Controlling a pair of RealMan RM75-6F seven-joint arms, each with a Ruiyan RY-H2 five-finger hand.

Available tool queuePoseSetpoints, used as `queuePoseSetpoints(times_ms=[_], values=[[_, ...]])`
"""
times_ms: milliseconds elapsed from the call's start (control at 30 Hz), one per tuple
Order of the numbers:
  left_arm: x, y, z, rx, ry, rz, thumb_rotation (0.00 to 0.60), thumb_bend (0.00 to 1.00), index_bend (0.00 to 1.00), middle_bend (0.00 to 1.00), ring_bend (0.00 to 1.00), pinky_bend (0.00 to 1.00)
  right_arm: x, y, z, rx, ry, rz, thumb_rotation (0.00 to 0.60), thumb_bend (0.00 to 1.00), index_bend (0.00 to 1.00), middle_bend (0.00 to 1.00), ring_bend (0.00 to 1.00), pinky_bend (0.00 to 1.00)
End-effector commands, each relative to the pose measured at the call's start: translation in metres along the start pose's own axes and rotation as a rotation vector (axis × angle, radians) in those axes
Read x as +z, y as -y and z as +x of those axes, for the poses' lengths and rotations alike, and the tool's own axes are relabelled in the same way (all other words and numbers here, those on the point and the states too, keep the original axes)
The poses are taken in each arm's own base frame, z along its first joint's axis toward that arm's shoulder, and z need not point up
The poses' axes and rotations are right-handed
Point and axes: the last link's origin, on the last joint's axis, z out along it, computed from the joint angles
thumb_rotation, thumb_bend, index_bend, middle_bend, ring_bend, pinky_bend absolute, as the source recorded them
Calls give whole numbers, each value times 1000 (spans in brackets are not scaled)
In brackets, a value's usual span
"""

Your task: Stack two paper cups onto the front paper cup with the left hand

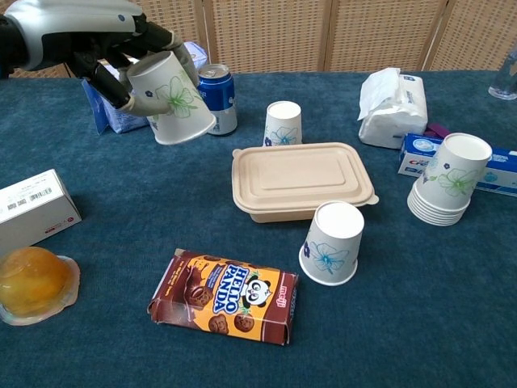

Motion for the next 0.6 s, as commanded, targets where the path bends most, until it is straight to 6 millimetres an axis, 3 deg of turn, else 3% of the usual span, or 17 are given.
queuePoseSetpoints(times_ms=[33, 600], values=[[-1, -15, -1, -3, 26, -55, 600, 435, 340, 264, 359, 644, -1, 0, 1, 2, -3, -2, 600, 371, 0, 137, 6, 304], [25, -81, -25, 49, 159, -247, 600, 435, 338, 262, 349, 633, -9, 2, 6, 4, -28, 19, 600, 372, 0, 137, 5, 303]])
